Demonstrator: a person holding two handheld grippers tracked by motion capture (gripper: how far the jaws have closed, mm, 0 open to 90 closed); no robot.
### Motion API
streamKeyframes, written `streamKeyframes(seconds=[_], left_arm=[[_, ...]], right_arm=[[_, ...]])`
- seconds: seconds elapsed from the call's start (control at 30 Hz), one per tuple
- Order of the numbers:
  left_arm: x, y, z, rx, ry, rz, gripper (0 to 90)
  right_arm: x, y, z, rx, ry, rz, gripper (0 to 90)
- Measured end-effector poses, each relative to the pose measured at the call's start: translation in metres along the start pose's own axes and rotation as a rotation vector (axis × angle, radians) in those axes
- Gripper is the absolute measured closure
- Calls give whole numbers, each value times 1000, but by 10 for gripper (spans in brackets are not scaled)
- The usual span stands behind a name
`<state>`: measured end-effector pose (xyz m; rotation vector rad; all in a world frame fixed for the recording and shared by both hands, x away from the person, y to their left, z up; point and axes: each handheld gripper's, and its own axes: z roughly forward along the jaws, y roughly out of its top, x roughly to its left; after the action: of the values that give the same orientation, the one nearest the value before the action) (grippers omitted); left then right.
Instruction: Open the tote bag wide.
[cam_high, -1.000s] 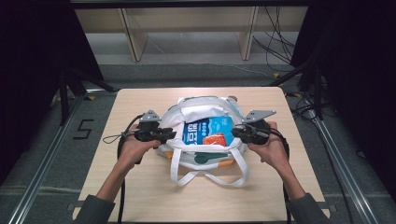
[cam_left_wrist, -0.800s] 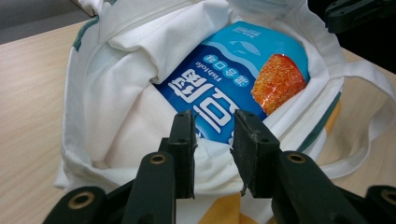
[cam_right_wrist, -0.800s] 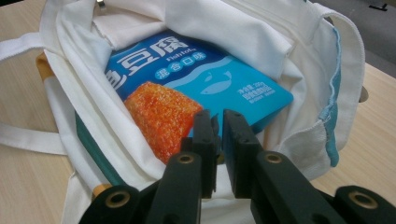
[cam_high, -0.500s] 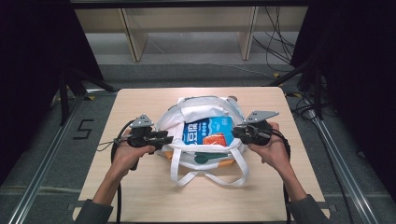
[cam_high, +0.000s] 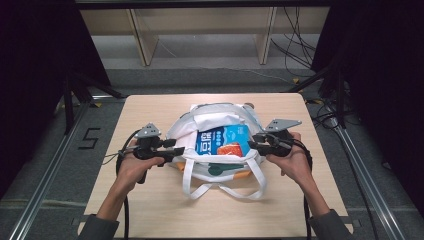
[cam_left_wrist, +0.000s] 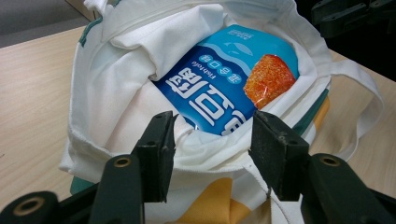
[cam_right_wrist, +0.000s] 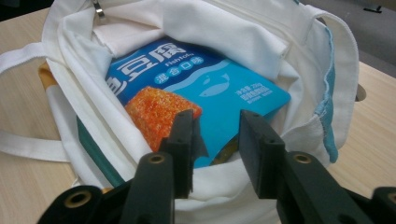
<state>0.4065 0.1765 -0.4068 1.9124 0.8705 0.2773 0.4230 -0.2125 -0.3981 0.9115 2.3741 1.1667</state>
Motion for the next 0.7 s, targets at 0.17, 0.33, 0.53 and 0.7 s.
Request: streamKeyframes(seconds=[0.17, 0.33, 0.53, 0.7], left_arm=[[-2, -2, -2, 7, 9, 8, 435], [-4, -2, -2, 11, -1, 5, 373], [-7, -1, -2, 13, -4, 18, 341], [-11, -1, -3, 16, -2, 19, 323]], right_arm=[[1, 0, -2, -12, -14, 7, 584], [3, 1, -4, -23, -15, 0, 516], [3, 0, -9, -39, -21, -9, 470], [5, -1, -12, -51, -36, 12, 447]])
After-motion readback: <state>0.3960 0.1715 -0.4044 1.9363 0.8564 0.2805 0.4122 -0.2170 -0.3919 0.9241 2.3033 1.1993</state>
